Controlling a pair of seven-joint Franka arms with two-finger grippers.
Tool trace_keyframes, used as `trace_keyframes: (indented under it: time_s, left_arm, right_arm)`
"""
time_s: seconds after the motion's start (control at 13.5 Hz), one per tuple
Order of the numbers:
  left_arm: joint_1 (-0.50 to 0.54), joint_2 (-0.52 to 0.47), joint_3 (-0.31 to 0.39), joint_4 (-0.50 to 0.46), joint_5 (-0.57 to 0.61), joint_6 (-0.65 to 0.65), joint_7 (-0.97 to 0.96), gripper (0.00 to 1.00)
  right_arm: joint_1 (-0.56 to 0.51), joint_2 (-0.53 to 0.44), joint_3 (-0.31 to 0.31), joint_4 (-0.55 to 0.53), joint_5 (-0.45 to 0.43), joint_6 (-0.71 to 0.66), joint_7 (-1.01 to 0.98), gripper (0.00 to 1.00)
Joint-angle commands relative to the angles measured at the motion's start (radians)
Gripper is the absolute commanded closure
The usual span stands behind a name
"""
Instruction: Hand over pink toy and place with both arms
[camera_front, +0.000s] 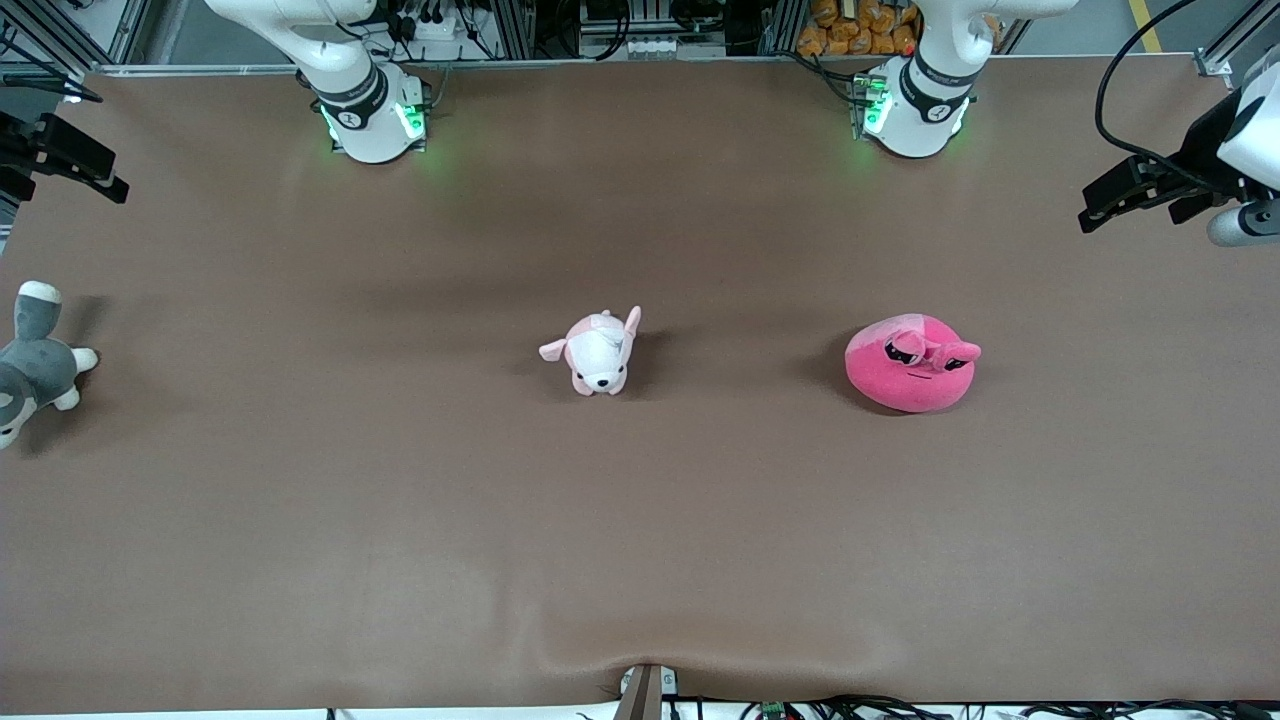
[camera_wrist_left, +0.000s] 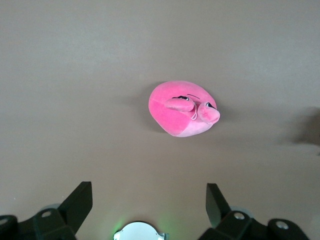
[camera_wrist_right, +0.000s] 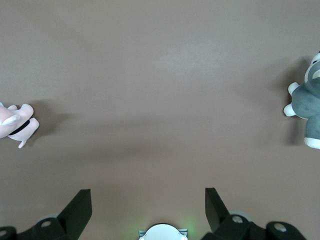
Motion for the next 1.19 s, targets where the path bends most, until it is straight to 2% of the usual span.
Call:
trace_keyframes:
  time_s: [0.0, 0.3, 0.44, 0.74, 0.96, 1.11]
  left_arm:
    - [0.006, -0.016, -0.006, -0.012, 0.016, -0.011, -0.005, 0.00]
    - [0.004, -0.031, -0.007, -0.042, 0.015, -0.011, -0.048, 0.00]
    - [0.002, -0.051, -0.007, -0.070, 0.013, -0.009, -0.067, 0.00]
    - [0.002, -0.074, -0.007, -0.114, 0.010, 0.000, -0.089, 0.00]
    - [0.001, -0.074, -0.009, -0.130, 0.009, 0.002, -0.168, 0.00]
    - [0.001, -0.076, -0.009, -0.136, 0.009, 0.008, -0.192, 0.00]
  right_arm:
    - [-0.015, 0.051, -0.001, 0.029, -0.007, -0.006, -0.007, 0.00]
    - [-0.038, 0.116, -0.001, 0.032, -0.033, 0.023, -0.015, 0.00]
    - [-0.039, 0.123, 0.000, 0.030, -0.077, 0.048, -0.021, 0.00]
    - [-0.081, 0.133, -0.001, 0.018, 0.023, 0.025, 0.091, 0.00]
    - [-0.110, 0.152, -0.001, 0.018, 0.034, -0.017, 0.091, 0.00]
    - [-0.151, 0.165, -0.001, 0.021, 0.109, -0.014, 0.092, 0.00]
